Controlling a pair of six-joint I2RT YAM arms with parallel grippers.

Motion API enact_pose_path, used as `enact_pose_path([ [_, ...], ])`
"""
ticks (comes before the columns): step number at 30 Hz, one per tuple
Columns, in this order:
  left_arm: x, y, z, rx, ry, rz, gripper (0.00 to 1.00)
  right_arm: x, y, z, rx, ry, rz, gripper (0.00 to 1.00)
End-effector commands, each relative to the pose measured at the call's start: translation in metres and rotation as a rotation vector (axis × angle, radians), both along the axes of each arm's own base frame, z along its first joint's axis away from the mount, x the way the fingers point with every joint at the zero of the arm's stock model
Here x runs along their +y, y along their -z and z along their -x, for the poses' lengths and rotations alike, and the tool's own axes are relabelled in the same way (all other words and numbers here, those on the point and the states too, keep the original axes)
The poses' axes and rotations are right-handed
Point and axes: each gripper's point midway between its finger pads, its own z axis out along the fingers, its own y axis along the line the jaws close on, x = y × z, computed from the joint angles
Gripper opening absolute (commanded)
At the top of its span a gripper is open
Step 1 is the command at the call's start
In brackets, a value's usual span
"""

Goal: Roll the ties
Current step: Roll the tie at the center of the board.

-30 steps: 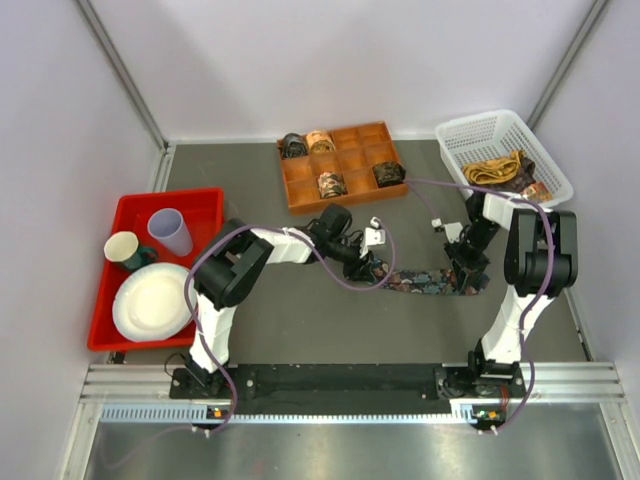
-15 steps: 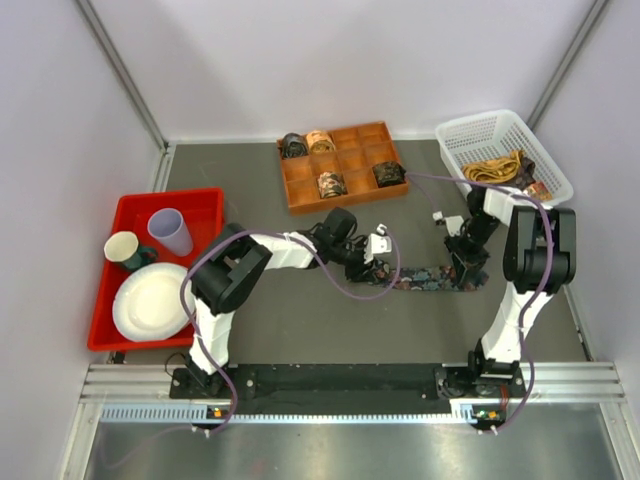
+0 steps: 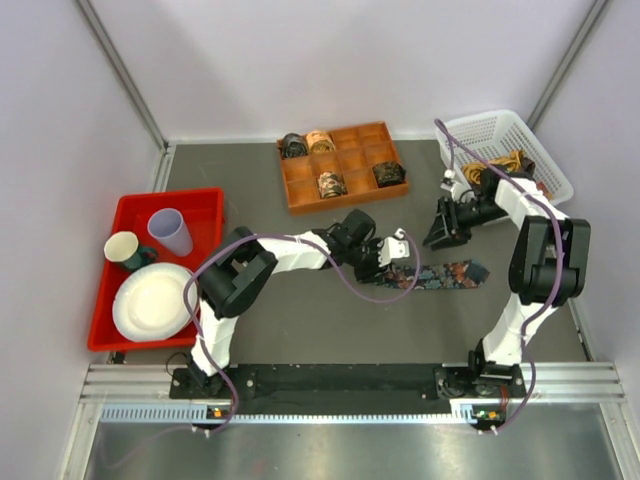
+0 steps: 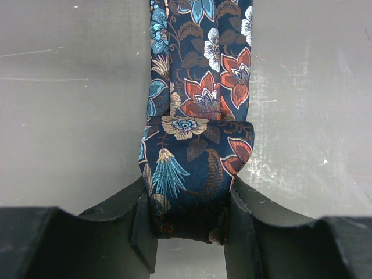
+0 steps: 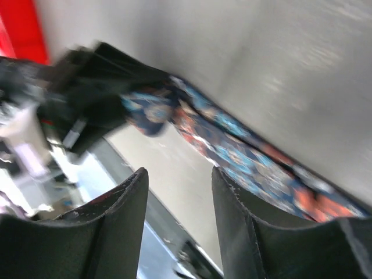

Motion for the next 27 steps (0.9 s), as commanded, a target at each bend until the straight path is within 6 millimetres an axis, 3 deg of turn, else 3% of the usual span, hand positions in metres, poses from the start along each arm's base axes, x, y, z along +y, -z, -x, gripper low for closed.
enact_pose_path([
  [1, 0.085, 0.109, 0.045, 0.168, -0.054, -0.457, 0.07, 0.045, -0.011, -0.012, 0.007, 0.029, -0.203, 0.47],
  [4, 0.084, 0.108, 0.045, 0.170, -0.055, -0.459, 0.08, 0.068, 0.004, -0.004, 0.032, 0.002, -0.226, 0.47],
  [5, 0.083, 0.107, 0.046, 0.169, -0.050, -0.458, 0.08, 0.074, 0.013, 0.006, 0.064, -0.008, -0.223, 0.47],
  [9, 0.084, 0.109, 0.049, 0.177, -0.037, -0.468, 0.09, 0.090, 0.033, 0.020, 0.089, -0.028, -0.219, 0.47],
  [17, 0.083, 0.108, 0.054, 0.176, -0.013, -0.469, 0.11, 0.101, 0.057, 0.026, 0.107, -0.018, -0.221, 0.45],
  [20, 0.083, 0.108, 0.055, 0.178, -0.006, -0.471, 0.13, 0.104, 0.062, 0.026, 0.114, -0.019, -0.215, 0.30],
  [21, 0.083, 0.109, 0.055, 0.179, -0.004, -0.472, 0.15, 0.103, 0.063, 0.027, 0.118, -0.018, -0.211, 0.15],
  [23, 0.084, 0.110, 0.058, 0.188, 0.005, -0.471, 0.18, 0.101, 0.068, 0.028, 0.124, -0.022, -0.190, 0.00],
  [25, 0.085, 0.110, 0.060, 0.202, 0.009, -0.453, 0.28, 0.097, 0.074, 0.032, 0.129, -0.029, -0.157, 0.00],
  [27, 0.073, 0.099, 0.058, 0.218, 0.019, -0.360, 0.36, 0.093, 0.079, 0.035, 0.131, -0.030, -0.128, 0.00],
])
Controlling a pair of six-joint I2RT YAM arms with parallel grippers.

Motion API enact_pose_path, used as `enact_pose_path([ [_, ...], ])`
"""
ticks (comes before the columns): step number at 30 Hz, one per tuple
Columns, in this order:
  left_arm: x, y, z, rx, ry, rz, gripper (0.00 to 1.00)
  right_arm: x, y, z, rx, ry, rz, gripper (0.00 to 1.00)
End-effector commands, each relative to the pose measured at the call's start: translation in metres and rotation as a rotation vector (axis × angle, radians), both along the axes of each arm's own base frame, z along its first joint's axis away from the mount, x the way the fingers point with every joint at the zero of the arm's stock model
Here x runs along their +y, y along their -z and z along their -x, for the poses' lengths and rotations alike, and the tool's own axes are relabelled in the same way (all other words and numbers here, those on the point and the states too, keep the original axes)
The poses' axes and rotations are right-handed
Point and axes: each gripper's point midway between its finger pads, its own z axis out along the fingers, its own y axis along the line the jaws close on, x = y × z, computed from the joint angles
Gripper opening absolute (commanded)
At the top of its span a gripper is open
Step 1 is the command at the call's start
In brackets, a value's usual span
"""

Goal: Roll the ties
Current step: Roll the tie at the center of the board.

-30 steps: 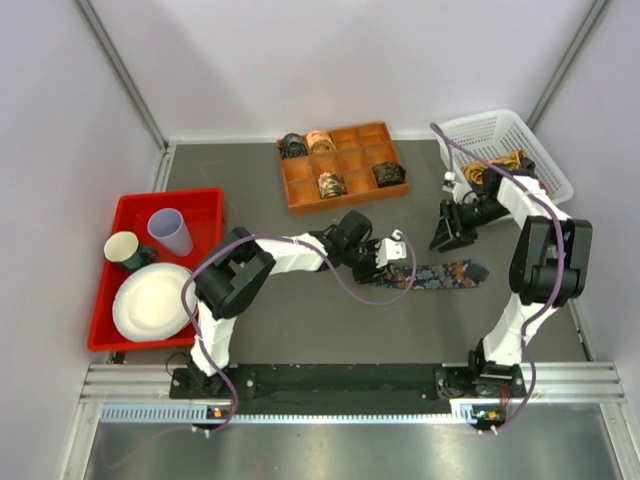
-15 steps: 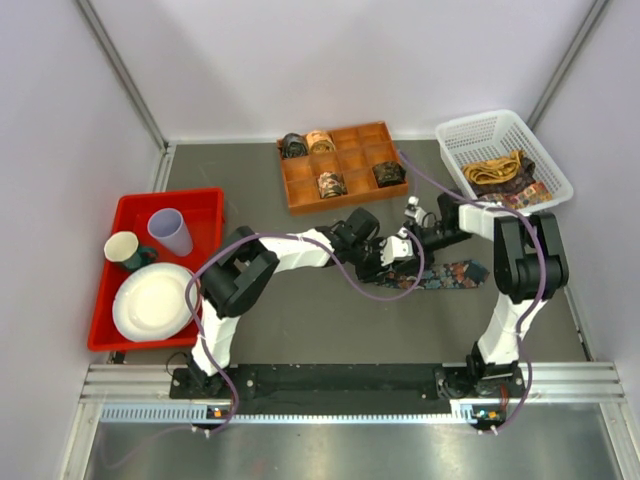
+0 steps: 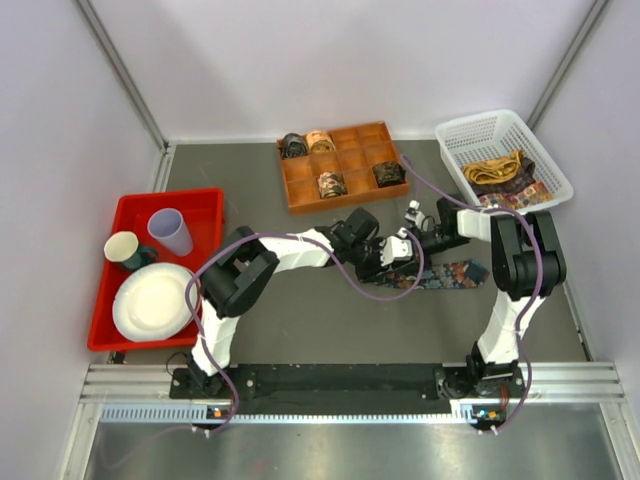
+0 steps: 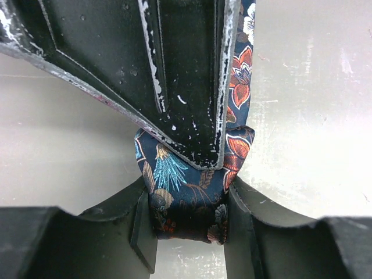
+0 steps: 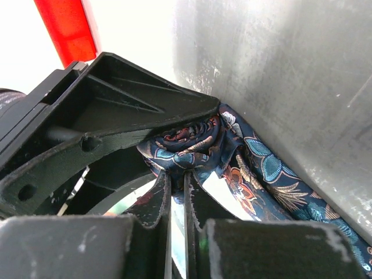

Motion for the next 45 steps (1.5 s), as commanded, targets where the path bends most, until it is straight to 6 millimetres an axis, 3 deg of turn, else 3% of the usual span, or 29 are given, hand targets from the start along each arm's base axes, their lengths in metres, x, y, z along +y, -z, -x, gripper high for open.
enact_pose_path([
  [1, 0.077, 0.095, 0.056, 0.218, 0.010, -0.275, 0.44, -0.004, 0.029, -0.003, -0.071, -0.043, 0.104, 0.00],
  [3, 0.065, 0.076, 0.054, 0.247, 0.018, -0.161, 0.52, -0.009, 0.035, -0.002, -0.060, -0.032, 0.124, 0.00],
  [5, 0.057, 0.061, 0.041, 0.254, -0.008, -0.038, 0.71, -0.012, 0.038, -0.002, -0.050, -0.031, 0.139, 0.00],
  [7, 0.049, 0.038, 0.028, 0.244, -0.017, 0.078, 0.80, -0.015, 0.041, -0.002, -0.044, -0.028, 0.157, 0.00],
  [8, 0.046, 0.031, 0.023, 0.233, -0.017, 0.108, 0.99, -0.016, 0.041, -0.002, -0.044, -0.032, 0.162, 0.00],
  [14, 0.044, -0.013, -0.005, 0.167, -0.036, 0.204, 0.99, -0.018, 0.044, -0.004, -0.039, -0.040, 0.179, 0.00],
  [15, 0.044, -0.027, -0.009, 0.140, -0.039, 0.222, 0.99, -0.019, 0.044, -0.003, -0.035, -0.041, 0.183, 0.00],
  [17, 0.051, -0.040, -0.019, 0.111, -0.063, 0.221, 0.99, -0.020, 0.045, -0.002, -0.036, -0.048, 0.188, 0.00],
  [22, 0.070, -0.094, -0.041, -0.003, -0.068, 0.293, 0.99, -0.022, 0.046, 0.002, -0.013, -0.049, 0.195, 0.00],
  [24, 0.068, -0.111, -0.021, 0.047, 0.075, 0.394, 0.99, -0.023, 0.046, 0.002, -0.033, -0.064, 0.196, 0.00],
  [25, 0.069, -0.116, -0.021, 0.035, 0.117, 0.427, 0.99, -0.023, 0.048, 0.002, -0.032, -0.067, 0.200, 0.00],
  [26, 0.064, -0.111, -0.017, 0.113, 0.115, 0.451, 0.99, -0.024, 0.048, 0.003, -0.031, -0.069, 0.201, 0.00],
  [27, 0.056, -0.124, -0.031, 0.185, 0.039, 0.477, 0.99, -0.024, 0.049, 0.002, -0.031, -0.069, 0.203, 0.00],
  [29, 0.057, -0.101, -0.008, 0.409, 0.121, 0.438, 0.99, -0.027, 0.050, 0.002, -0.025, -0.063, 0.213, 0.00],
  [31, 0.053, -0.093, -0.005, 0.298, 0.230, 0.439, 0.99, -0.030, 0.051, 0.002, -0.017, -0.057, 0.221, 0.00],
  [32, 0.048, -0.102, -0.010, 0.174, 0.262, 0.492, 0.99, -0.031, 0.052, 0.001, -0.016, -0.054, 0.227, 0.00],
  [33, 0.060, -0.071, 0.007, 0.248, 0.155, 0.467, 0.99, -0.035, 0.054, 0.000, -0.007, -0.041, 0.231, 0.00],
  [34, 0.042, -0.104, -0.020, -0.025, 0.187, 0.631, 0.99, -0.036, 0.054, -0.001, -0.005, -0.035, 0.228, 0.00],
  [38, 0.029, -0.079, -0.025, 0.015, 0.073, 0.619, 0.99, -0.039, 0.054, -0.004, 0.017, -0.013, 0.216, 0.00],
  [42, 0.003, -0.089, -0.025, -0.029, 0.062, 0.693, 0.99, -0.039, 0.053, -0.004, 0.019, -0.016, 0.211, 0.00],
  [45, -0.013, -0.085, -0.027, -0.037, 0.040, 0.667, 0.97, -0.040, 0.053, -0.003, 0.020, -0.021, 0.214, 0.00],
])
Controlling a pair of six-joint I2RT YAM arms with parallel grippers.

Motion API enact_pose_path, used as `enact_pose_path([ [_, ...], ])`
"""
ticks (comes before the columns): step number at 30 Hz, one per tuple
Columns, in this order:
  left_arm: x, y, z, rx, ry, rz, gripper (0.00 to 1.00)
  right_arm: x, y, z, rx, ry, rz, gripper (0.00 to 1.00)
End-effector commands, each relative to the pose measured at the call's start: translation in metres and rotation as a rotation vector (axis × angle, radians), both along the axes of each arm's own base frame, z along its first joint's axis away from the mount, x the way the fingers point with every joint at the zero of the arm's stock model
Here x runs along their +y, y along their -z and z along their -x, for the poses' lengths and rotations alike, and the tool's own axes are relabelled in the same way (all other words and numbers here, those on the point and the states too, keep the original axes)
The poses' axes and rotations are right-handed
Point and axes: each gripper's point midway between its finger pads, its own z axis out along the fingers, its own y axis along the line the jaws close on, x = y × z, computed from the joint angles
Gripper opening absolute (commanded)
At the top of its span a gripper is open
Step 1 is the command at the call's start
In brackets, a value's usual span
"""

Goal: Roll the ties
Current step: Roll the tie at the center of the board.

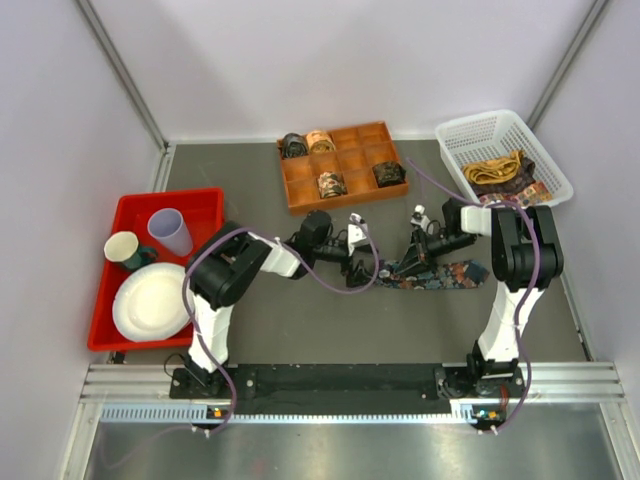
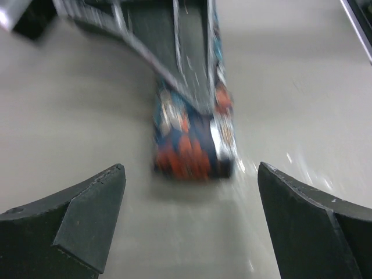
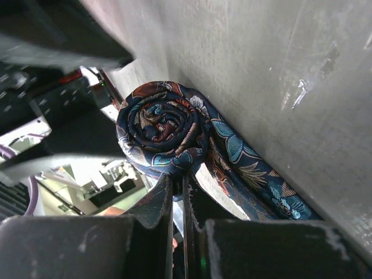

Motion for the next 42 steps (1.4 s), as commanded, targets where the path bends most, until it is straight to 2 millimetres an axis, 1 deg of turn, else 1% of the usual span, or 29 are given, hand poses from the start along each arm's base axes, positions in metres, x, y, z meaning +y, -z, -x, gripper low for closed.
enact_pose_path([
  [1, -0.037, -0.045, -0.025, -0.149, -0.058, 0.124, 0.96, -0.021, 0.042, -0.005, -0.080, -0.059, 0.190, 0.00],
  [5, -0.046, -0.037, -0.016, -0.141, -0.003, 0.088, 0.90, -0.022, 0.042, -0.004, -0.082, -0.071, 0.191, 0.00],
  [6, -0.050, -0.038, -0.014, -0.164, 0.022, 0.084, 0.89, -0.023, 0.043, -0.004, -0.078, -0.073, 0.191, 0.00],
  [7, -0.050, -0.032, -0.011, -0.146, 0.036, 0.055, 0.87, -0.023, 0.044, -0.003, -0.076, -0.078, 0.190, 0.00],
  [9, -0.053, -0.033, -0.012, -0.164, 0.038, 0.047, 0.84, -0.024, 0.045, 0.000, -0.071, -0.085, 0.196, 0.00],
  [10, -0.051, -0.026, -0.010, -0.143, 0.041, 0.016, 0.84, -0.024, 0.045, -0.001, -0.072, -0.083, 0.195, 0.00],
  [12, -0.053, -0.025, -0.010, -0.166, 0.044, 0.000, 0.84, -0.025, 0.046, 0.000, -0.071, -0.088, 0.196, 0.00],
  [14, -0.052, -0.018, -0.008, -0.148, 0.037, -0.044, 0.84, -0.025, 0.046, 0.001, -0.068, -0.091, 0.197, 0.00],
  [16, -0.052, -0.013, -0.012, -0.153, 0.011, -0.088, 0.84, -0.025, 0.047, 0.002, -0.065, -0.097, 0.194, 0.00],
  [17, -0.048, -0.006, -0.011, -0.132, 0.002, -0.116, 0.83, -0.025, 0.047, 0.001, -0.066, -0.097, 0.192, 0.00],
  [19, -0.044, 0.000, -0.012, -0.139, -0.026, -0.138, 0.83, -0.025, 0.046, 0.000, -0.067, -0.103, 0.189, 0.00],
  [20, -0.039, 0.009, -0.010, -0.142, -0.032, -0.181, 0.83, -0.024, 0.046, 0.000, -0.068, -0.107, 0.188, 0.00],
  [23, -0.036, 0.020, -0.008, -0.127, -0.057, -0.218, 0.83, -0.024, 0.047, 0.002, -0.061, -0.114, 0.182, 0.00],
  [27, -0.042, 0.018, -0.008, -0.138, -0.044, -0.171, 0.81, -0.024, 0.046, 0.005, -0.051, -0.120, 0.174, 0.00],
  [28, -0.043, 0.016, -0.006, -0.143, -0.030, -0.153, 0.80, -0.024, 0.046, 0.005, -0.050, -0.121, 0.174, 0.00],
  [29, -0.044, 0.016, 0.002, -0.139, 0.000, -0.130, 0.79, -0.024, 0.046, 0.006, -0.044, -0.124, 0.173, 0.00],
  [32, -0.051, 0.011, 0.009, -0.157, 0.039, -0.086, 0.76, -0.024, 0.046, 0.006, -0.035, -0.126, 0.173, 0.00],
  [35, -0.055, 0.016, 0.013, -0.159, 0.062, -0.070, 0.71, -0.024, 0.046, 0.005, -0.024, -0.129, 0.171, 0.00],
  [38, -0.057, 0.020, 0.015, -0.168, 0.066, -0.069, 0.70, -0.025, 0.045, 0.004, -0.023, -0.131, 0.171, 0.00],
  [40, -0.059, 0.021, 0.015, -0.173, 0.062, -0.074, 0.66, -0.025, 0.046, 0.006, -0.012, -0.131, 0.169, 0.00],
  [42, -0.061, 0.022, 0.017, -0.184, 0.068, -0.076, 0.59, -0.024, 0.046, 0.007, -0.005, -0.136, 0.164, 0.00],
])
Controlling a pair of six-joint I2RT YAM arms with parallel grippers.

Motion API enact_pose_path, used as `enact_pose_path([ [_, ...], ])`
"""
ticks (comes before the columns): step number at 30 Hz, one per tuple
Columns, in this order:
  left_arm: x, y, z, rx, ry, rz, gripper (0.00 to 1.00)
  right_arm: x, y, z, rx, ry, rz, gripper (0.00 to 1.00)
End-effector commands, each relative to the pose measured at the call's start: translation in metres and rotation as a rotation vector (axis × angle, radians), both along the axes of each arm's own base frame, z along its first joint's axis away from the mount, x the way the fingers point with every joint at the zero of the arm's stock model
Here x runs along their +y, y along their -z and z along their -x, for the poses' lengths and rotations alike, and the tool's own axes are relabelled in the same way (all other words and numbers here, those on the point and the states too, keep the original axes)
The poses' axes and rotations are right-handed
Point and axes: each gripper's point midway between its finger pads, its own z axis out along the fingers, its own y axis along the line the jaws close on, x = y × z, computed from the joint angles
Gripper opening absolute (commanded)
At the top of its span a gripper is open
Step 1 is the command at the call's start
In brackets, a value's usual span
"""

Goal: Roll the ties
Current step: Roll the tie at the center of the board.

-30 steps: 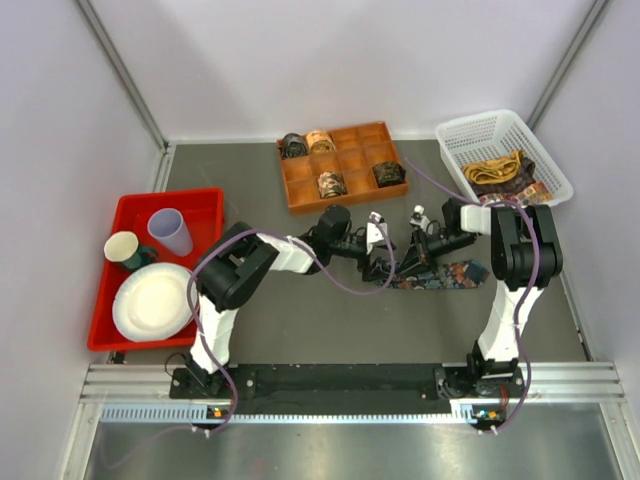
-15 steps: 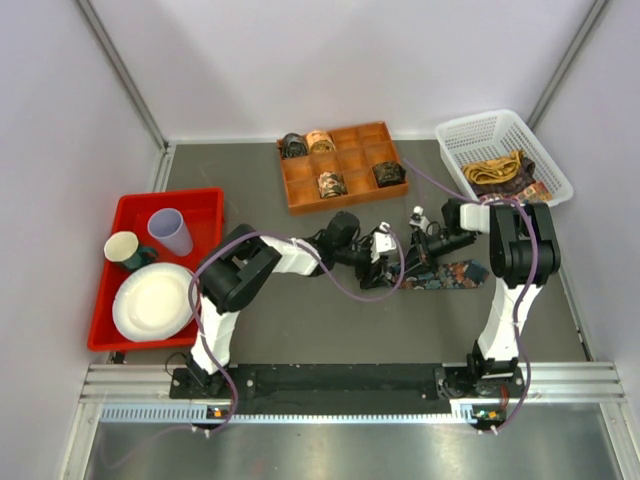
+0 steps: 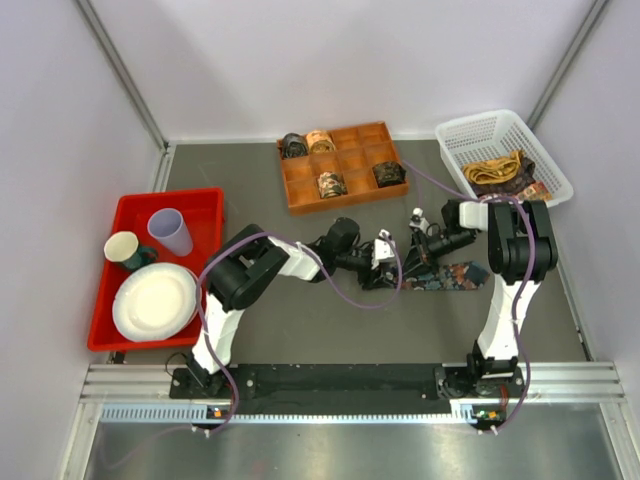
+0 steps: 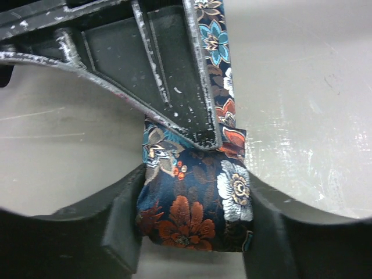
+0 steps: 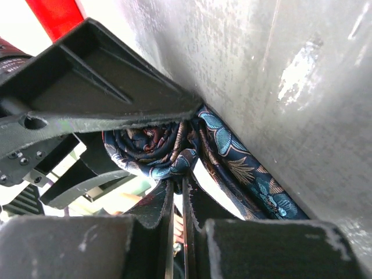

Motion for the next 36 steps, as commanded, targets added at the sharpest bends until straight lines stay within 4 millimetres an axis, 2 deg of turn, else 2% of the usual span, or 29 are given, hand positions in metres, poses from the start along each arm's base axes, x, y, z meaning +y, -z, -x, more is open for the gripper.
enact_pose_path([
  [1, -0.010, -0.002, 0.011, -0.038, 0.058, 0.034, 0.56, -0.019, 0.042, 0.000, -0.059, -0.082, 0.157, 0.00],
  [7, 0.000, 0.010, 0.019, -0.057, 0.077, -0.026, 0.41, -0.016, 0.038, -0.002, -0.056, -0.080, 0.134, 0.00],
  [9, 0.008, 0.017, 0.024, -0.026, 0.067, -0.062, 0.37, -0.014, 0.036, -0.002, -0.055, -0.078, 0.118, 0.00],
  [10, 0.010, 0.014, 0.025, -0.027, 0.063, -0.069, 0.31, -0.013, 0.033, -0.001, -0.056, -0.081, 0.104, 0.00],
  [12, 0.019, 0.020, 0.030, 0.017, 0.028, -0.098, 0.27, -0.009, 0.027, -0.002, -0.065, -0.075, 0.071, 0.00],
  [16, 0.040, 0.034, 0.039, 0.123, -0.065, -0.194, 0.13, -0.004, 0.017, 0.000, -0.081, -0.070, 0.035, 0.00],
  [17, 0.045, 0.039, 0.043, 0.159, -0.085, -0.210, 0.04, -0.002, 0.013, 0.001, -0.076, -0.065, 0.008, 0.03],
  [18, 0.048, 0.042, 0.044, 0.179, -0.103, -0.222, 0.01, -0.001, 0.010, 0.000, -0.087, -0.065, -0.004, 0.13],
  [21, 0.058, 0.053, 0.051, 0.232, -0.133, -0.268, 0.00, -0.002, 0.001, -0.004, -0.119, -0.066, -0.022, 0.26],
  [24, 0.063, 0.060, 0.056, 0.275, -0.147, -0.299, 0.00, -0.010, -0.005, -0.013, -0.181, -0.054, 0.002, 0.29],
  [27, 0.069, 0.065, 0.058, 0.272, -0.144, -0.335, 0.00, -0.018, 0.002, -0.012, -0.194, -0.049, 0.071, 0.29],
  [32, 0.076, 0.064, 0.056, 0.242, -0.132, -0.393, 0.00, -0.027, 0.022, 0.000, -0.142, -0.048, 0.153, 0.28],
  [36, 0.089, 0.065, 0.060, 0.241, -0.128, -0.463, 0.00, -0.020, 0.014, 0.006, -0.142, -0.048, 0.089, 0.29],
])
